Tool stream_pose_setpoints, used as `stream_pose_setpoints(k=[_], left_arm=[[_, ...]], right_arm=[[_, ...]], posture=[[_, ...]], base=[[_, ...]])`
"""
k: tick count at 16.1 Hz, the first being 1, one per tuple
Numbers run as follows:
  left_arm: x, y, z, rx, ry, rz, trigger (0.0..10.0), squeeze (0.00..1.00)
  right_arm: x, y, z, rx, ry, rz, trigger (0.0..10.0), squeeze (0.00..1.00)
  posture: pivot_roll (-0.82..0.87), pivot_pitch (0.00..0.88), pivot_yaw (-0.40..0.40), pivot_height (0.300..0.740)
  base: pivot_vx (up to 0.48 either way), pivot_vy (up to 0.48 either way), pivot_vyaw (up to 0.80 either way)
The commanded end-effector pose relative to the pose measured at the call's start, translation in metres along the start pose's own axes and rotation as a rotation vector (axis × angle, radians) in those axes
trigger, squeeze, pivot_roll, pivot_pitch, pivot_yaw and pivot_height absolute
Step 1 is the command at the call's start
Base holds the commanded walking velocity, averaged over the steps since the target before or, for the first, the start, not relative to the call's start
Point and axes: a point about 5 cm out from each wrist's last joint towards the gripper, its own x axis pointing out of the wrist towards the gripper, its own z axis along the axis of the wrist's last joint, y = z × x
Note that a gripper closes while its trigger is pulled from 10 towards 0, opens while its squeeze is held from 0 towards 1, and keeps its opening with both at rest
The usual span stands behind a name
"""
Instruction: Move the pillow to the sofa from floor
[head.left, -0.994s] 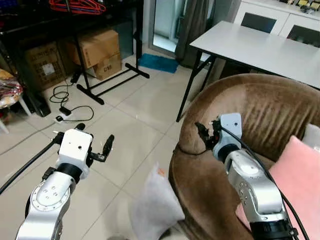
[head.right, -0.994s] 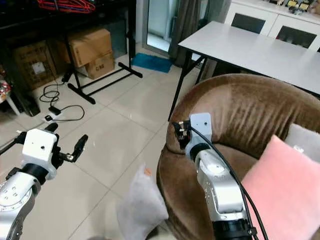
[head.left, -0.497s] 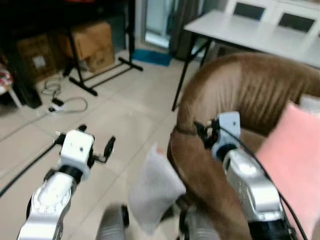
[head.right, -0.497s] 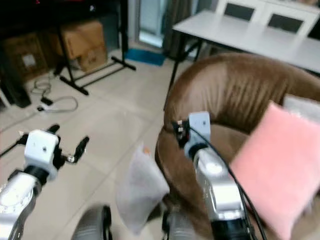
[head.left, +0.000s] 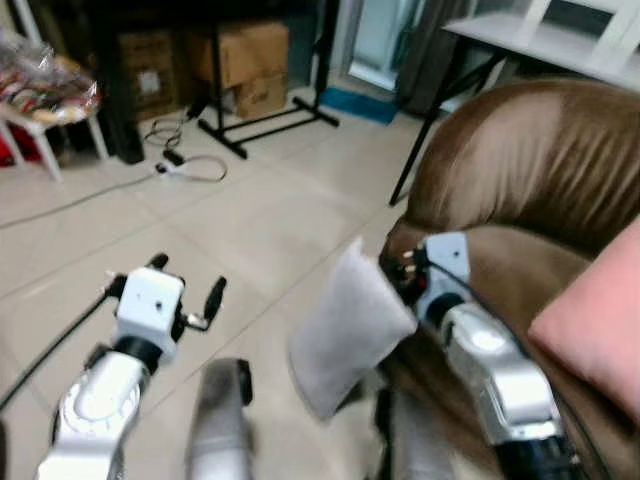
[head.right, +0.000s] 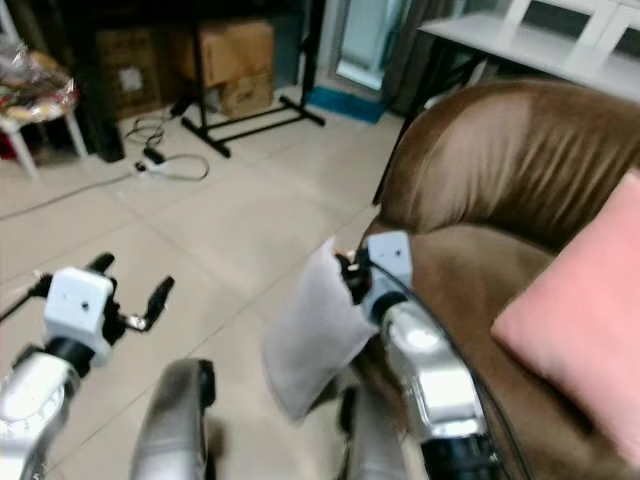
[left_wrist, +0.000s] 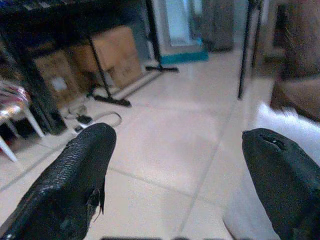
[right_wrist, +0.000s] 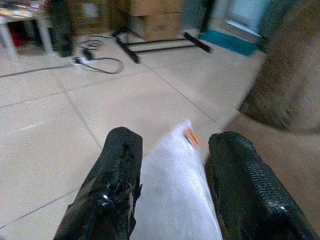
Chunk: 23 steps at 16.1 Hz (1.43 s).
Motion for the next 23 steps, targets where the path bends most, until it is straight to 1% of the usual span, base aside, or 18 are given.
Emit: stream_pose_setpoints(k=[1,2,4,8,10,14,17,18,20,23], left_arm=[[0.0024,0.0003,0.0071,0.012,-0.032,-0.012,10.0,0.00],[0.0020,0.0012,0.0069,0.009,-0.035,-0.008,10.0,0.00],[0.0022,0.0029,0.0072,0.008,-0.040,0.002,10.0,0.00],[0.0031,0.0039,0.0074,0.007,-0.041,-0.004,10.0,0.00],[0.0039,0.0045,0.0077,0.010,-0.042,-0.010,10.0,0.00],[0.0057,0.0060,0.0083,0.013,-0.043,-0.012,10.0,0.00],[0.0064,0.0055,0.0074,0.013,-0.040,-0.015,10.0,0.00],[0.0071,0.0056,0.0061,0.023,-0.028,-0.006,10.0,0.00],[0.0082,0.0057,0.0053,0.027,-0.024,0.000,10.0,0.00],[0.0086,0.0050,0.0049,0.027,-0.023,0.001,10.0,0.00]], right_arm=[[0.0000,-0.0015,-0.0008,0.001,0.006,-0.012,10.0,0.00],[0.0001,-0.0030,-0.0006,0.008,0.003,-0.024,10.0,0.00],[0.0006,-0.0029,0.0000,-0.012,0.002,-0.026,10.0,0.00],[0.0016,-0.0010,-0.0002,-0.016,0.008,-0.025,10.0,0.00],[0.0019,-0.0007,-0.0014,-0.002,0.017,-0.026,10.0,0.00],[0.0034,0.0000,-0.0012,-0.014,0.019,-0.020,10.0,0.00],[0.0032,0.0015,-0.0005,-0.041,0.017,0.006,10.0,0.00],[0.0033,0.0019,-0.0012,-0.029,0.019,0.021,10.0,0.00],[0.0039,0.0013,0.0002,-0.045,0.012,0.042,10.0,0.00],[0.0033,-0.0002,0.0043,-0.014,-0.011,0.036,10.0,0.00]], posture=[[-0.06,0.000,-0.096,0.520],[-0.06,0.000,-0.097,0.520],[-0.06,0.000,-0.094,0.520],[-0.07,0.000,-0.082,0.520],[-0.07,0.000,-0.078,0.520],[-0.07,0.000,-0.073,0.520],[-0.07,0.000,-0.074,0.520],[-0.07,0.000,-0.072,0.520],[-0.07,0.000,-0.073,0.520],[-0.07,0.000,-0.076,0.510]], base=[[0.240,0.000,0.00],[0.304,0.000,0.00],[0.311,0.000,0.00],[0.307,0.000,0.70],[0.313,0.000,0.00],[0.311,0.000,0.00],[0.290,0.000,0.00],[0.000,0.000,0.00],[0.000,0.000,0.00],[0.000,0.000,0.00]])
